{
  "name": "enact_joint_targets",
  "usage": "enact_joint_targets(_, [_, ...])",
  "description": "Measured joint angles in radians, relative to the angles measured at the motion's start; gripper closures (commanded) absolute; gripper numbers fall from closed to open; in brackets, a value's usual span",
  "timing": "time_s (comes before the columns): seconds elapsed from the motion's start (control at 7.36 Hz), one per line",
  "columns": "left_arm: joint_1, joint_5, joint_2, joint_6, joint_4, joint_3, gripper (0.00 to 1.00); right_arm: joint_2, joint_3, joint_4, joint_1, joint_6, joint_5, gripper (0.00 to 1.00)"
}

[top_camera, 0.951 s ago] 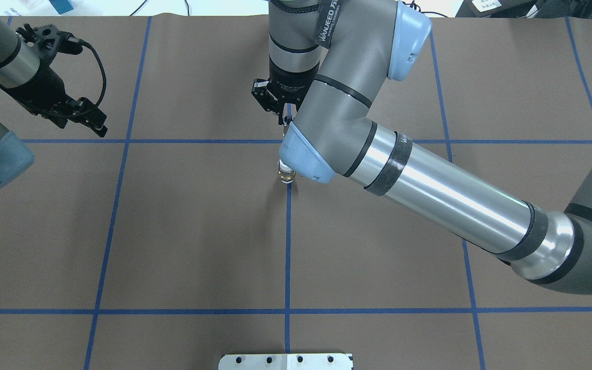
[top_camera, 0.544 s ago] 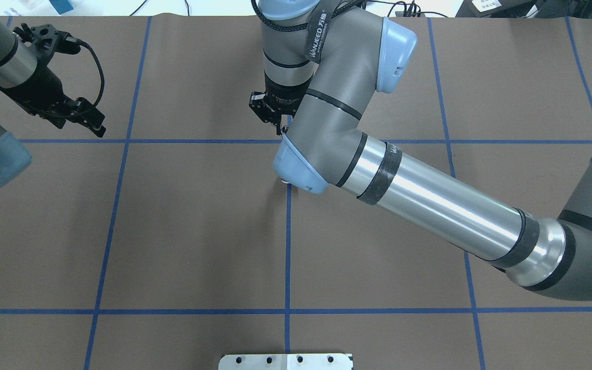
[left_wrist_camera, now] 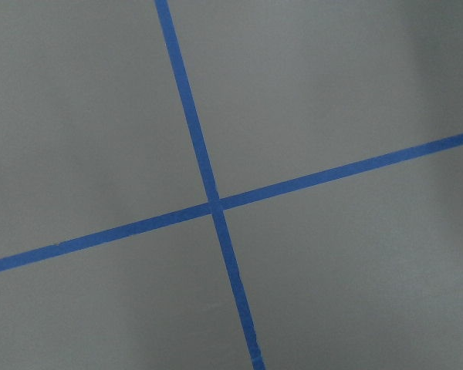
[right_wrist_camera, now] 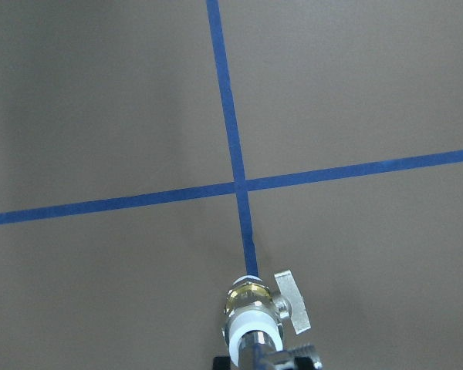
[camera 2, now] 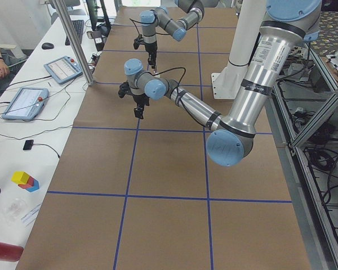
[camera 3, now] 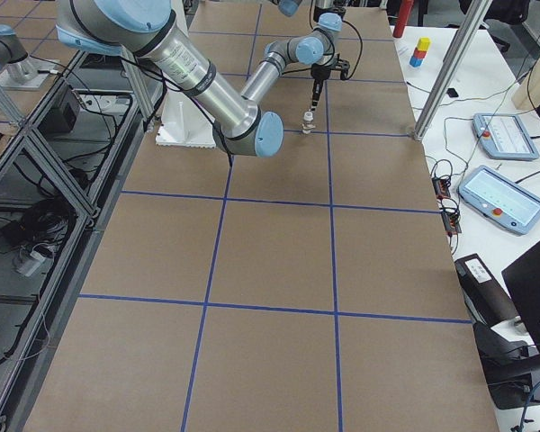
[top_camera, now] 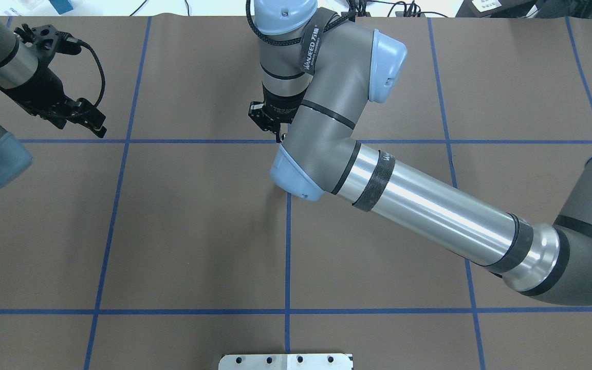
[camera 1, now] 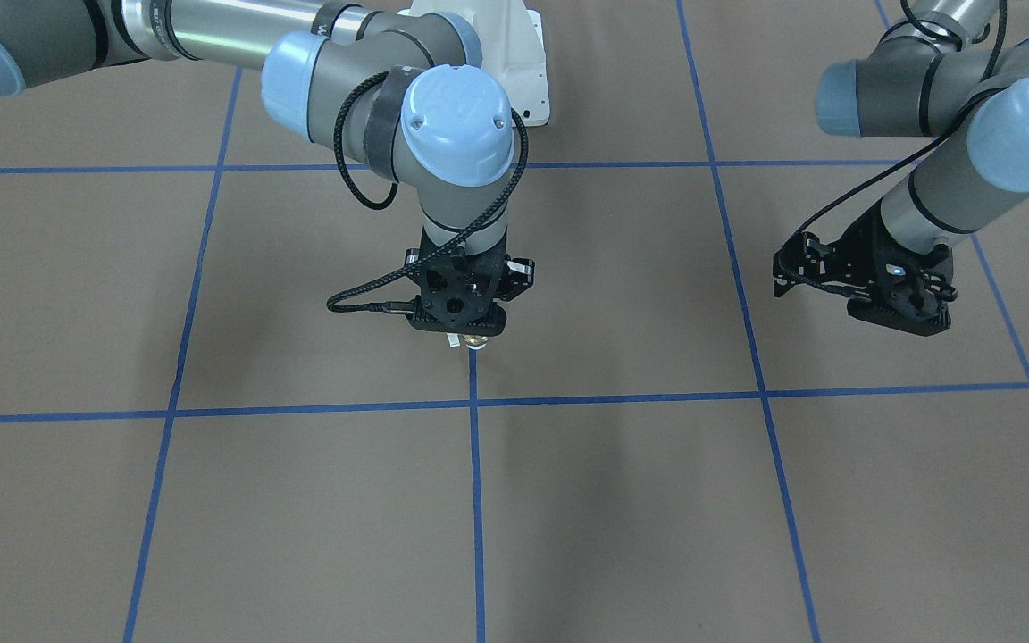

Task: Assemble PPR valve and pipe with both arms
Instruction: 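Lower the chrome fitting onto the valve top and press down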

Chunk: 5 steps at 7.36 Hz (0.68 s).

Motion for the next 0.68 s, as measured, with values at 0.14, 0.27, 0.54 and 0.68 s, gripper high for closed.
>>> enact_joint_targets(0.14, [0.0, 0.0, 0.0, 0.0, 0.0, 0.0, 0.01, -0.002, -0.008, 0.011, -0.005, 0.0, -0.002, 1.0])
enact_joint_targets(0.27, [0.001, 0.0, 0.0, 0.0, 0.0, 0.0, 0.01, -0.004, -0.012, 0.016, -0.007, 0.0, -0.003, 1.0])
enact_joint_targets(0.54, [0.002, 0.0, 0.0, 0.0, 0.0, 0.0, 0.01, -0.006, -0.012, 0.018, -0.008, 0.001, -0.003, 1.0])
enact_joint_targets(0.68, [0.002, 0.0, 0.0, 0.0, 0.0, 0.0, 0.01, -0.007, -0.012, 0.018, -0.009, 0.001, -0.003, 1.0])
